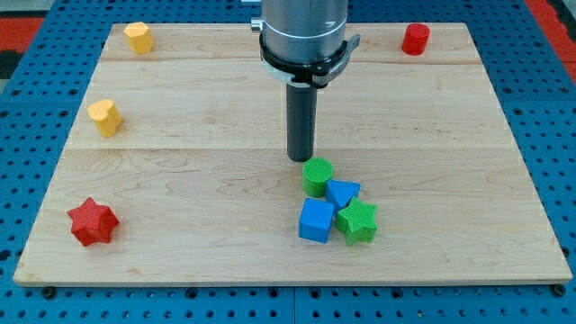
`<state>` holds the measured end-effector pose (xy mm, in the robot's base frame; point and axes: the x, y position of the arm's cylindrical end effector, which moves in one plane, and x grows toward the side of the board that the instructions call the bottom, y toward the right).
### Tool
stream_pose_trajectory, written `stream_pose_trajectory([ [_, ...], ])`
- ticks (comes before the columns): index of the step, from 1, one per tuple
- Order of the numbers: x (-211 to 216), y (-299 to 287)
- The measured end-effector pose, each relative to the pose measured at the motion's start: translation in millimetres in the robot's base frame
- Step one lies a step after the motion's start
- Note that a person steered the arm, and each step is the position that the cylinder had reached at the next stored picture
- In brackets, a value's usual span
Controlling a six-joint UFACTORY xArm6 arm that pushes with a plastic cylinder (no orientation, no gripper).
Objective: Place the green circle close to blue blocks
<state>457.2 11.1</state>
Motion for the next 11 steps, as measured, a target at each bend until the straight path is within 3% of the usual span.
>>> stream_pose_trajectory([
  [5, 39.2, 0.0],
  [9, 47.0, -2.3],
  [11, -25.7, -14.8],
])
